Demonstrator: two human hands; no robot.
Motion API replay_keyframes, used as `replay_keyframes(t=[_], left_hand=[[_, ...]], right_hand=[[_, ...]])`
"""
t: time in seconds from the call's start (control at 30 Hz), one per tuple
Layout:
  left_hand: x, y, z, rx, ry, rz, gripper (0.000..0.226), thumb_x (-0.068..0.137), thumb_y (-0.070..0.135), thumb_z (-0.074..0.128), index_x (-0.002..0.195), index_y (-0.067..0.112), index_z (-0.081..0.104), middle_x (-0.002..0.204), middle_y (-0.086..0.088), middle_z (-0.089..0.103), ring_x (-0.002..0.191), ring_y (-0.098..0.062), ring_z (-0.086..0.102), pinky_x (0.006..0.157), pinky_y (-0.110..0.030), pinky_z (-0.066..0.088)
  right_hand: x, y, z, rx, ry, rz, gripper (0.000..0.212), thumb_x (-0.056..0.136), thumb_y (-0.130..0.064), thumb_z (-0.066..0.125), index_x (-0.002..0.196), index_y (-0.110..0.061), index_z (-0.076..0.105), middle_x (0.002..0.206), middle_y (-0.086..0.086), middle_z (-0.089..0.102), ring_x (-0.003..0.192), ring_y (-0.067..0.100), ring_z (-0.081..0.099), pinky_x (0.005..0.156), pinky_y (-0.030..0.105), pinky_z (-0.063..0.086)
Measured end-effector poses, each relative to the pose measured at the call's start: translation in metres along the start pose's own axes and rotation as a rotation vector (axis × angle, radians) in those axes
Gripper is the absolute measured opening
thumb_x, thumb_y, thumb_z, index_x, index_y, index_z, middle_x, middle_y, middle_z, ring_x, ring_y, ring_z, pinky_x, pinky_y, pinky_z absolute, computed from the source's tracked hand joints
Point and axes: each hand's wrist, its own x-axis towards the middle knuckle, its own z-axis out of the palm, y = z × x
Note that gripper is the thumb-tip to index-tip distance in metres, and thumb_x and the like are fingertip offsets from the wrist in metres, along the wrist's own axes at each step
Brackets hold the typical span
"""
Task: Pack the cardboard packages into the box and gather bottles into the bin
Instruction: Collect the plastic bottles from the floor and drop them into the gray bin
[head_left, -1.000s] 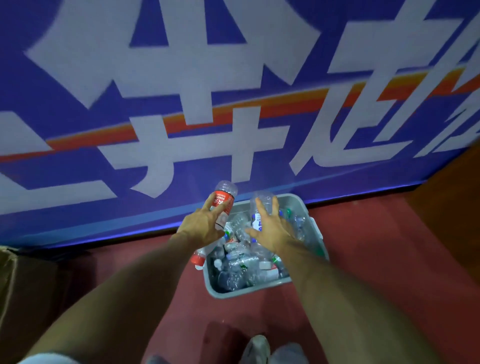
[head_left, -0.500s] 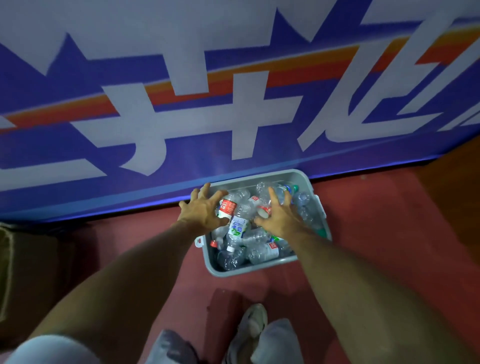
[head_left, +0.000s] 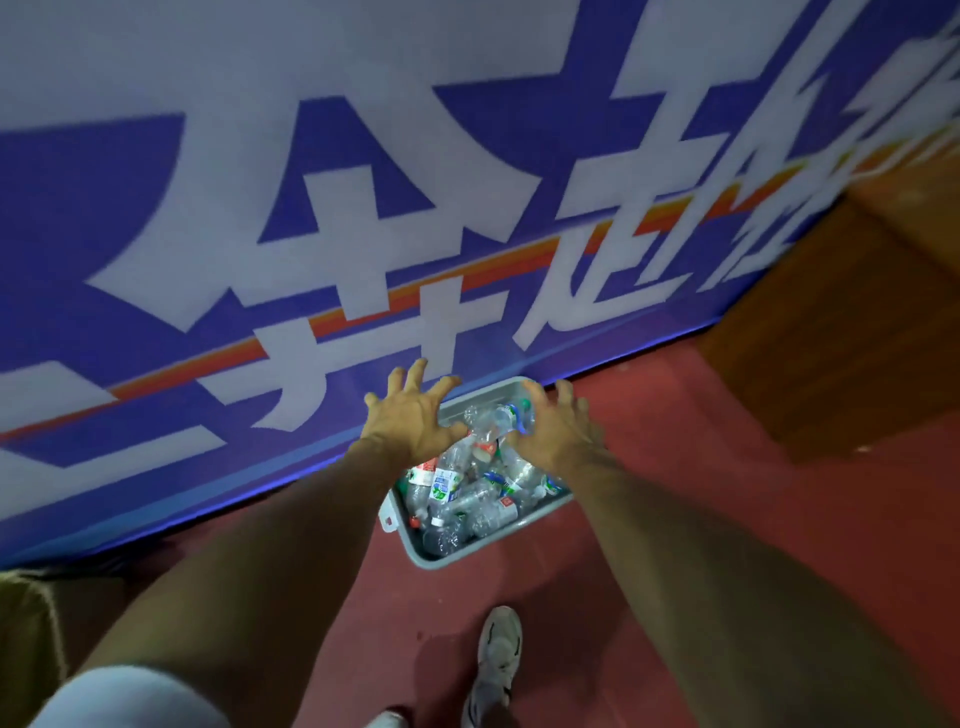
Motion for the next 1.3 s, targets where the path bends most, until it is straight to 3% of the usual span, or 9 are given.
replay_keyframes(t=[0.13,0.3,0.57,0.9,1.3], left_hand=[[-0.037,0.025,-0.041,0.017,0.035,0.149,0.074,0.089,0.063,0.051,0.154,0.043,0.021,0.166,-0.005,0.001,0.151,-0.034,0.004,0.111,-0.067,0.023],[-0.091,0.088,-0.074,0.096,0.086,0.369,0.073,0.091,0.062,0.05,0.155,0.043,0.019,0.166,-0.005,0.002,0.151,-0.034,0.006,0.112,-0.066,0.024],[-0.204,0.229,-0.063,0.151,0.099,0.749,0.071,0.091,0.06,0.052,0.153,0.044,0.023,0.166,-0.004,0.003,0.151,-0.032,0.004,0.112,-0.066,0.022],[-0.418,0.383,0.028,0.227,0.016,1.062,0.068,0.091,0.058,0.05,0.152,0.045,0.025,0.165,-0.005,0.004,0.147,-0.032,0.016,0.111,-0.062,0.024],[-0.712,0.549,0.175,0.28,-0.192,1.513,0.067,0.091,0.054,0.05,0.152,0.047,0.024,0.167,-0.001,-0.005,0.152,-0.029,-0.003,0.115,-0.065,0.017]], right_hand=[[-0.079,0.006,-0.038,0.035,0.095,0.152,0.082,0.085,-0.057,0.063,0.153,-0.043,0.019,0.158,0.005,0.014,0.137,0.035,0.027,0.103,0.052,0.037],[-0.188,0.037,-0.07,0.069,0.253,0.327,0.077,0.088,-0.049,0.06,0.154,-0.037,0.022,0.157,0.009,0.021,0.139,0.038,0.028,0.105,0.058,0.031],[-0.363,0.126,-0.064,0.162,0.341,0.647,0.075,0.093,-0.052,0.058,0.155,-0.04,0.018,0.156,0.008,0.022,0.139,0.038,0.029,0.106,0.062,0.032],[-0.618,0.251,0.022,0.291,0.388,1.015,0.075,0.092,-0.054,0.056,0.155,-0.039,0.019,0.157,0.009,0.02,0.138,0.038,0.029,0.106,0.062,0.034],[-0.942,0.35,0.142,0.406,0.404,1.463,0.074,0.094,-0.052,0.057,0.155,-0.038,0.018,0.156,0.009,0.022,0.137,0.038,0.031,0.105,0.06,0.036]])
